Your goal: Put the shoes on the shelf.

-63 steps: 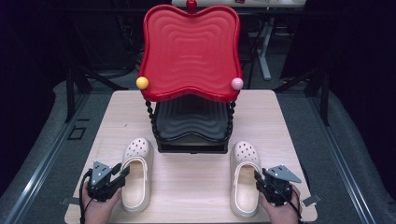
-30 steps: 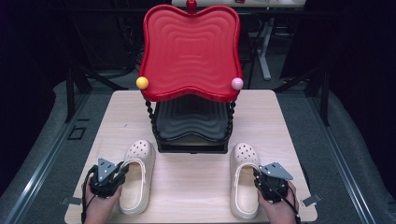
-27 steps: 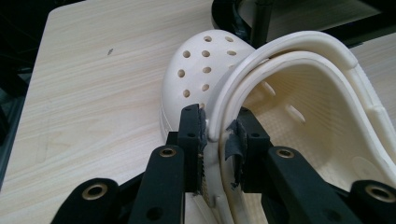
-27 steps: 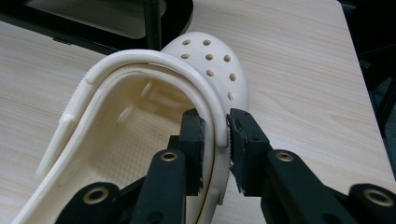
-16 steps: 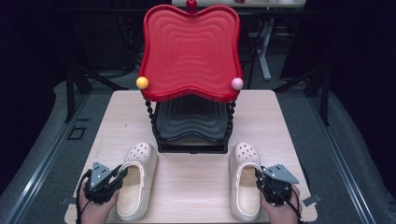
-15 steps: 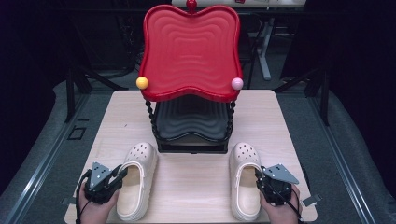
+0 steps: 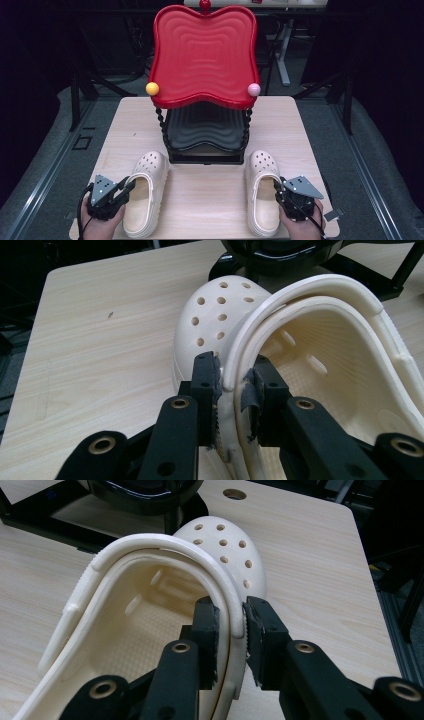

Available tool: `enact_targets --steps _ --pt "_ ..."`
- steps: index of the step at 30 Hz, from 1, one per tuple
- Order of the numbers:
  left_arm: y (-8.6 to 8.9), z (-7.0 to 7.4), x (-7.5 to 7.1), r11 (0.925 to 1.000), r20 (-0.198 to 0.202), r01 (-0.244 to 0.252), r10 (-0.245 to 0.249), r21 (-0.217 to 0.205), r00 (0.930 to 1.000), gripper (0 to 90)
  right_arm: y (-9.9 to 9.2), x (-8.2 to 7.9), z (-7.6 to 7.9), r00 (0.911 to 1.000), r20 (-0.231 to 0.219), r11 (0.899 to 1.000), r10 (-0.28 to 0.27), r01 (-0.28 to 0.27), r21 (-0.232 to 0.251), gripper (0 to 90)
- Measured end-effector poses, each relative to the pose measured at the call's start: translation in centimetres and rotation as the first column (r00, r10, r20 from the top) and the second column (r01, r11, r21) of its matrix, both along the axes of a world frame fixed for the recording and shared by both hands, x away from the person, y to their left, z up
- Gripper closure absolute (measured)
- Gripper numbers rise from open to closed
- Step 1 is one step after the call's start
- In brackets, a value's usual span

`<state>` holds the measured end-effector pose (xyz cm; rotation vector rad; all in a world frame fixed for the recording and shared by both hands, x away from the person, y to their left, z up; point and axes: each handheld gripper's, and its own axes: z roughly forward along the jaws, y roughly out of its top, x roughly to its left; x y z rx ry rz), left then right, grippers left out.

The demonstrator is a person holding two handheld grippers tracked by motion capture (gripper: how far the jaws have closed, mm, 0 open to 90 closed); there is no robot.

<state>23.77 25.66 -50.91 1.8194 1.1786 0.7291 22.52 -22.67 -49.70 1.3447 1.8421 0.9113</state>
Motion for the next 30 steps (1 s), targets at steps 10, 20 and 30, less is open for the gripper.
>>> enact_targets --steps 10,20,30 --pt "-0.4 1.0 -0.5 0.9998 0.012 0.018 -0.018 -0.003 0.9998 75.8 0.2 -0.5 1.4 0.9998 0.013 1.0 0.017 -0.017 -0.007 75.7" --pt "-1.4 3.1 -1.6 0.9976 0.053 0.07 -0.069 -0.001 0.9962 75.9 0.4 -1.6 4.1 0.9968 0.049 0.998 0.064 -0.065 0.021 75.7" --pt "-3.1 4.6 -1.2 0.9934 0.095 0.114 -0.113 -0.013 0.9891 76.0 2.0 -2.0 5.9 0.9874 0.074 0.989 0.14 -0.143 0.045 75.7"
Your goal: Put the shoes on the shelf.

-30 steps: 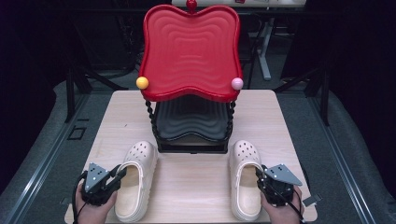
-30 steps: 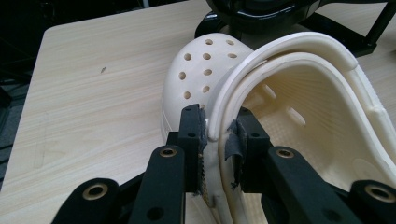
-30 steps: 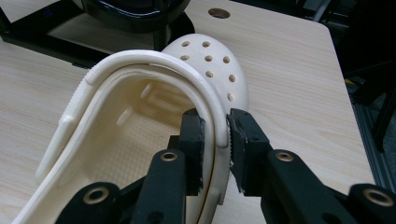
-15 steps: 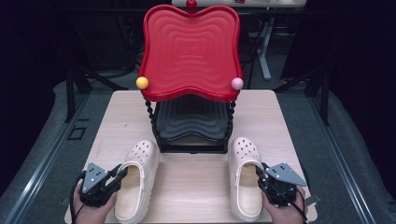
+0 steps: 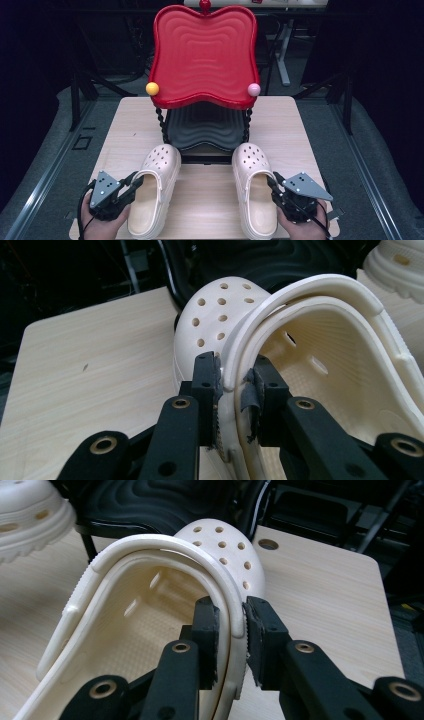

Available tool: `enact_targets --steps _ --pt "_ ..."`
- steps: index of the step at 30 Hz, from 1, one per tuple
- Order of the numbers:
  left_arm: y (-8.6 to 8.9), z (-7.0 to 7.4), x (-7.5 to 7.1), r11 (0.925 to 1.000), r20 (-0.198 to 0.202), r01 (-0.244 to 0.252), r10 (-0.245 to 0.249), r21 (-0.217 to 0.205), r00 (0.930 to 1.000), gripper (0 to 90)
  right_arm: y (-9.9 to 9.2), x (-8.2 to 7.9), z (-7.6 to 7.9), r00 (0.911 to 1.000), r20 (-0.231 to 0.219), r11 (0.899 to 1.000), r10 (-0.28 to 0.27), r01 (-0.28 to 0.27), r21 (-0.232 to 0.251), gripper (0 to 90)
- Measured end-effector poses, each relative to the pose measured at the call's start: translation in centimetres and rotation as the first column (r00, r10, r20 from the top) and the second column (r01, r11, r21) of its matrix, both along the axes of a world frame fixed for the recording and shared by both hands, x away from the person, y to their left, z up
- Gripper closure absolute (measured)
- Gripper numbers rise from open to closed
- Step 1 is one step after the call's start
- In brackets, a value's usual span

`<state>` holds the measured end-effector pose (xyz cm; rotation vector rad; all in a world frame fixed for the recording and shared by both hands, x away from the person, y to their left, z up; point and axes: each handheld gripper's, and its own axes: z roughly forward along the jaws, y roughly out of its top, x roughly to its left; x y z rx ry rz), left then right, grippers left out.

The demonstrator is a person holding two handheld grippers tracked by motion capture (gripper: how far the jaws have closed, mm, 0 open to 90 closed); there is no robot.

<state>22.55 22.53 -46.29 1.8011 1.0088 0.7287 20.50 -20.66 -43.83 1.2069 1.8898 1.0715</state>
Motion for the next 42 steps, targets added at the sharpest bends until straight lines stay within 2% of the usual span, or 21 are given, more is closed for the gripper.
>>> enact_targets --steps 8,14,21,30,42 --pt "-2.5 1.3 1.5 0.999 0.037 0.045 -0.045 0.007 0.9983 76.0 2.1 1.1 0.7 0.9983 0.017 0.998 0.057 -0.057 -0.004 75.7" --pt "-4.4 1.6 3.2 0.9984 0.058 0.051 -0.052 0.024 0.997 76.0 3.4 3.1 1.1 0.9969 0.01 0.996 0.078 -0.079 0.03 75.7" --pt "-6.1 2.0 4.9 0.9974 0.078 0.041 -0.045 0.059 0.9959 76.0 4.9 5.6 1.5 0.9974 0.013 0.997 0.071 -0.072 0.027 75.7" --pt "-6.5 2.3 5.9 0.9987 0.073 0.025 -0.028 0.045 0.997 76.0 5.8 7.2 1.6 0.9979 0.013 0.998 0.064 -0.064 0.015 75.7" --pt "-6.7 2.1 6.6 0.9989 0.061 0.017 -0.019 0.044 0.9979 75.9 6.1 8.0 1.2 0.9983 0.014 0.998 0.056 -0.056 0.026 75.7"
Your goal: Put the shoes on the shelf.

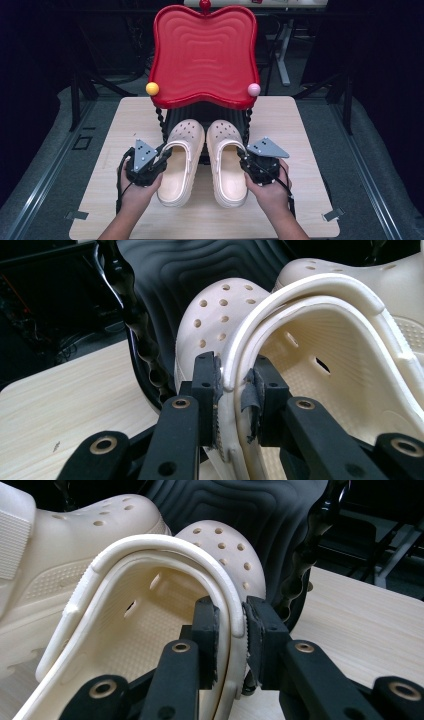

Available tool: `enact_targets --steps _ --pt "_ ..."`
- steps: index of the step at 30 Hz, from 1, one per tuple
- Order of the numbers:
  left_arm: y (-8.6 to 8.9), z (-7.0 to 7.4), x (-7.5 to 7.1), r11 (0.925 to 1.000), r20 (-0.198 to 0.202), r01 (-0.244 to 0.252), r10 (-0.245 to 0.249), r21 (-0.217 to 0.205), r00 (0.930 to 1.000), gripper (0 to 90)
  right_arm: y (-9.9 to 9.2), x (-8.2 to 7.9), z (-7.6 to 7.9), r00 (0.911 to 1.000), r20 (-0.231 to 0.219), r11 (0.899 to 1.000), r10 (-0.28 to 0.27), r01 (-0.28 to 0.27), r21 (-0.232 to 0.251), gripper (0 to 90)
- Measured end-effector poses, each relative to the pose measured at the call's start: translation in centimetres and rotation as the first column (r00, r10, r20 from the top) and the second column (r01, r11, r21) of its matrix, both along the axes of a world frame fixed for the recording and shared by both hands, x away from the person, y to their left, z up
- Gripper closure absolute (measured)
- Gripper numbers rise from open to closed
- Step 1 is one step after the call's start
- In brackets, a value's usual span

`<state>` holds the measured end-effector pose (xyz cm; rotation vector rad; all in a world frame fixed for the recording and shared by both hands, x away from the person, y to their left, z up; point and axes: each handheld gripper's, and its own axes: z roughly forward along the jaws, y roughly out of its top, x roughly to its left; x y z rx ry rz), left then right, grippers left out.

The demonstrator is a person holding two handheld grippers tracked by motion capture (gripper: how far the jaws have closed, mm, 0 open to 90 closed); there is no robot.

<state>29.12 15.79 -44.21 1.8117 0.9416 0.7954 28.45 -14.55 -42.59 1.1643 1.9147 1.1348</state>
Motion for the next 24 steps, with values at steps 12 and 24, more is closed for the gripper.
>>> enact_targets --steps 12,24 --pt "-0.9 0.1 1.1 1.0 0.003 -0.006 0.006 0.004 1.0 76.0 0.5 1.1 -0.1 0.9998 0.016 1.0 -0.008 0.008 -0.001 75.7" --pt "-2.7 0.7 3.8 0.9981 0.03 -0.055 0.054 0.026 0.9981 75.9 1.3 4.1 0.5 0.9988 0.032 0.999 -0.038 0.037 0.019 75.5"
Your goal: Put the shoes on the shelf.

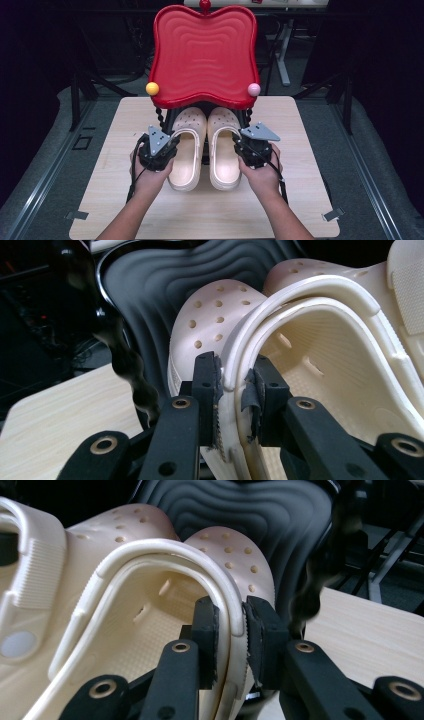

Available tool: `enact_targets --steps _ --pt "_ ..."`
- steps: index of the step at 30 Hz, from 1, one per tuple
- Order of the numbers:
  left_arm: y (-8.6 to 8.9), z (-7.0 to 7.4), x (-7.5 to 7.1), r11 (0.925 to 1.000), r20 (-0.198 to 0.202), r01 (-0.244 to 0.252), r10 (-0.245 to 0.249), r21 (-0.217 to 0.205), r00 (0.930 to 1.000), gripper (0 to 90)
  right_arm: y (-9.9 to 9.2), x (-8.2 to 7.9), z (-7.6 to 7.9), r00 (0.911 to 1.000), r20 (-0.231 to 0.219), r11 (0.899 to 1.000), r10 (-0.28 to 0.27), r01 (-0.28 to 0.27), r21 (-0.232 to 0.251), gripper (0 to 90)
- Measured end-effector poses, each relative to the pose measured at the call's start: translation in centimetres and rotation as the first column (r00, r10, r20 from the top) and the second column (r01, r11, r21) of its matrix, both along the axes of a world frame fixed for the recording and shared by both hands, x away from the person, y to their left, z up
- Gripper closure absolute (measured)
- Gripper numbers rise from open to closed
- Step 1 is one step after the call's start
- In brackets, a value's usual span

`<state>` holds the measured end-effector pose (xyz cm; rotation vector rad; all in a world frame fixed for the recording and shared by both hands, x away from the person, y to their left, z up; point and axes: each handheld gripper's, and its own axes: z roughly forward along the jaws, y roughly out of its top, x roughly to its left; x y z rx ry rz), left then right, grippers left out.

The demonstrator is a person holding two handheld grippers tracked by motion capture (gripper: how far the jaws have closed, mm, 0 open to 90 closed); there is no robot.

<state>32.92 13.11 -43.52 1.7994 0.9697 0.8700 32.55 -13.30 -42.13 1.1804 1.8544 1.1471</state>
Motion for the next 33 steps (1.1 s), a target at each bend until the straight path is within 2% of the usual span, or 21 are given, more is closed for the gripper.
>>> enact_targets --steps 4,7,11,12,15,20,22,26,31,33 --pt "-0.2 0.0 1.3 0.9996 0.001 -0.024 0.024 -0.014 0.9997 75.9 0.8 1.0 0.1 0.9998 0.018 1.0 -0.008 0.008 -0.004 75.5" --pt "-0.3 0.0 2.1 0.9992 0.0 -0.034 0.034 -0.019 0.9994 75.9 1.4 1.6 0.1 0.9995 0.029 1.0 -0.012 0.012 -0.026 75.2" --pt "-0.3 -0.1 3.0 0.9992 0.019 -0.039 0.04 -0.002 0.999 75.7 1.6 2.5 0.2 0.9995 0.027 1.0 -0.016 0.017 -0.019 74.9" --pt "-0.4 -0.1 3.1 0.9989 0.027 -0.041 0.041 0.021 0.9988 75.7 1.5 2.7 0.2 0.9996 0.024 1.0 -0.017 0.018 -0.017 74.9" --pt "-0.9 -0.3 3.4 0.9979 0.043 -0.036 0.033 0.055 0.9985 75.5 1.3 3.3 0.1 0.9997 0.013 1.0 -0.022 0.022 0.005 74.6" --pt "-0.8 -0.1 4.1 0.9991 0.026 -0.041 0.041 -0.005 0.9988 75.4 1.5 4.0 -0.2 0.9994 0.01 0.999 -0.032 0.032 -0.016 73.8" --pt "-0.9 0.0 4.2 0.999 0.026 -0.045 0.045 0.002 0.9986 75.3 1.6 4.2 -0.1 0.9991 0.013 0.999 -0.039 0.039 -0.003 73.7" --pt "-1.0 -0.3 4.1 0.9989 0.04 -0.043 0.042 0.02 0.9983 74.7 1.6 4.3 0.1 0.9994 0.004 0.999 -0.035 0.035 -0.01 73.6" --pt "-1.1 -0.4 4.3 0.9986 0.031 -0.049 0.049 -0.02 0.9983 73.7 1.3 4.8 0.5 0.9994 -0.034 1.0 -0.012 0.012 0.004 73.0" --pt "-1.1 -0.4 4.3 0.9984 0.026 -0.049 0.05 -0.028 0.9984 73.2 1.3 4.8 0.5 0.9994 -0.034 1.0 -0.008 0.008 -0.006 72.9"
